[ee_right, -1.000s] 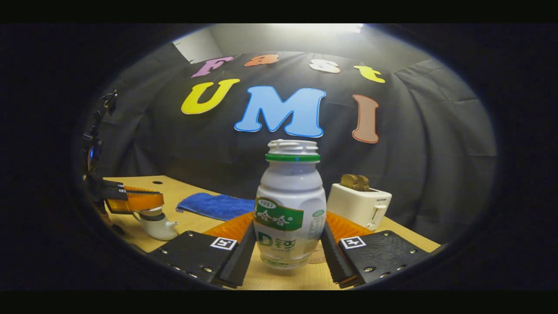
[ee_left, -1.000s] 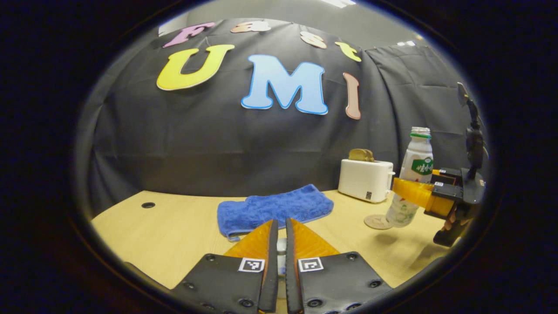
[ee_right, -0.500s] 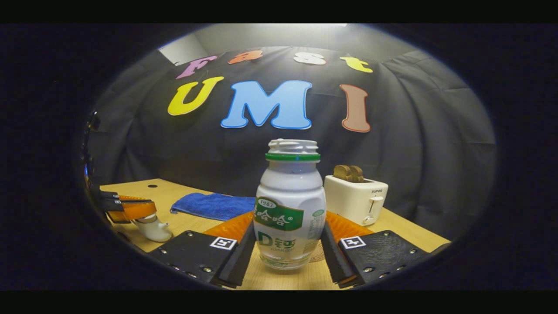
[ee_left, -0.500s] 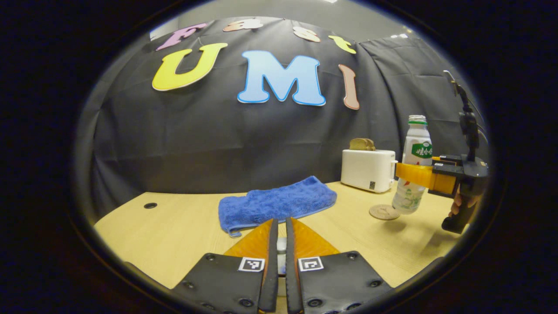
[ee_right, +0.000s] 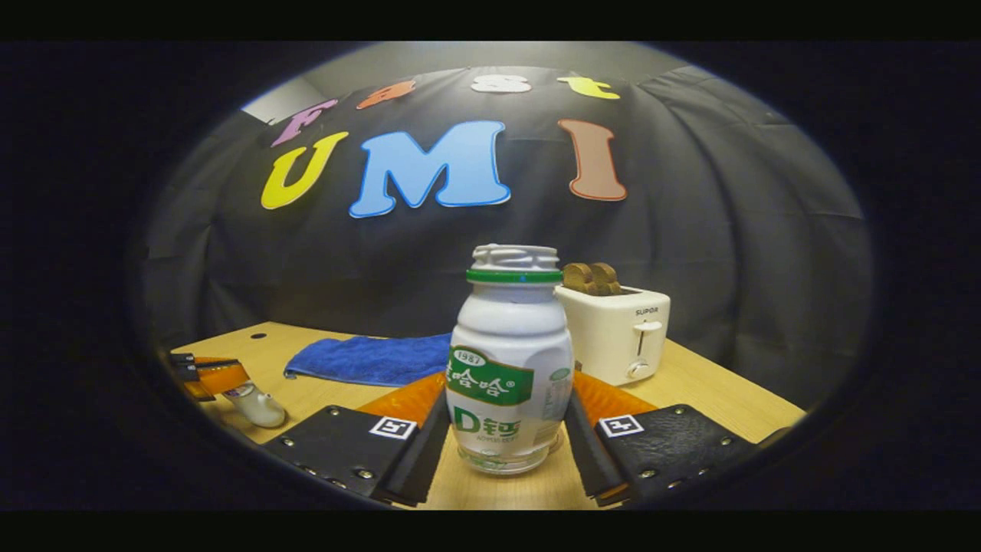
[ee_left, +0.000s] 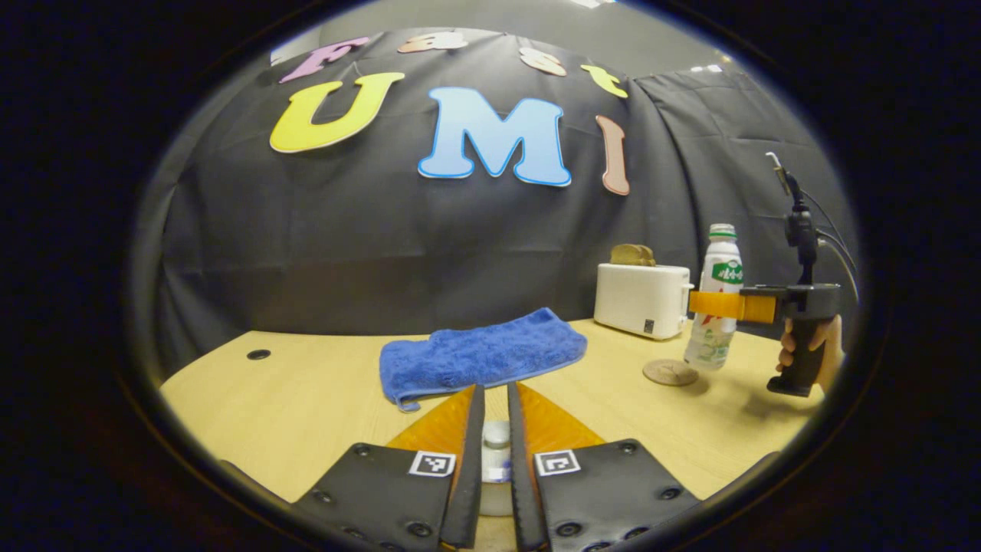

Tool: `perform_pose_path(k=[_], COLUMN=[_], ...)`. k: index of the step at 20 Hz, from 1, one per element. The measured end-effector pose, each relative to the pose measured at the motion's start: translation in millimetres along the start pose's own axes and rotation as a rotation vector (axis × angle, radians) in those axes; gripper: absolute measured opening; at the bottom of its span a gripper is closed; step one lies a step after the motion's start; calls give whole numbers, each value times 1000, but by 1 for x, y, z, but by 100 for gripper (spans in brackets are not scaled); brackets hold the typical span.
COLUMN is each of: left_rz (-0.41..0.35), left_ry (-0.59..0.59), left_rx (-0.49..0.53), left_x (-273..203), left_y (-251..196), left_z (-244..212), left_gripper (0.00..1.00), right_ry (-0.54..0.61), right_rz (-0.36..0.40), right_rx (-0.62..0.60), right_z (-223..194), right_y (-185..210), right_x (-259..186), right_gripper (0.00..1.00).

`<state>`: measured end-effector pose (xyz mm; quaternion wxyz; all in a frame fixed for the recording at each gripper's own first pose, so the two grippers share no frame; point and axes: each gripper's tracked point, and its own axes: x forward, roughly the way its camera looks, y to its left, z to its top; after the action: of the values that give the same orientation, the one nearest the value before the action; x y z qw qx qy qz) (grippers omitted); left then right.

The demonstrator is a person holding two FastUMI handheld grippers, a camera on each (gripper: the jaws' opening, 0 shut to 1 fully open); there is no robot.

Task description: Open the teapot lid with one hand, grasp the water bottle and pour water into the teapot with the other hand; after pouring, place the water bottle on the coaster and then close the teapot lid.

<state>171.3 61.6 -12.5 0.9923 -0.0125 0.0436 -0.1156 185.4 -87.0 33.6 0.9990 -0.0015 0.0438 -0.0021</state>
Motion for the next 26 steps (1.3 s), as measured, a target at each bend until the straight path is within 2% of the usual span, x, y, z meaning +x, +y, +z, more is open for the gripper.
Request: perform_pose_path(k=[4,5,7,11,21,23,26], left_rz=[46,53,53,42,34,33,44], left_ry=[-136,-171,-227,-240,-213,-216,-223], left_rx=[-1,-7,-28,-42,-33,-35,-32], left_x=[-29,-37,-49,-51,-45,-46,-47], left_y=[12,14,16,16,13,12,15], left_z=[45,57,73,77,69,69,71], left_gripper=[51,74,81,81,81,80,81], right_ry=[-3,-1,2,39,26,22,19], right_rz=[-4,-5,-11,-19,-36,-45,-55], right_rx=[-31,-36,-48,-50,-32,-32,-34], right_z=[-1,-2,-4,-21,-25,-24,-24], right_y=[-2,-3,-3,-5,-12,-14,-15], right_x=[14,20,31,51,51,53,47], right_gripper=[72,71,72,72,72,76,94])
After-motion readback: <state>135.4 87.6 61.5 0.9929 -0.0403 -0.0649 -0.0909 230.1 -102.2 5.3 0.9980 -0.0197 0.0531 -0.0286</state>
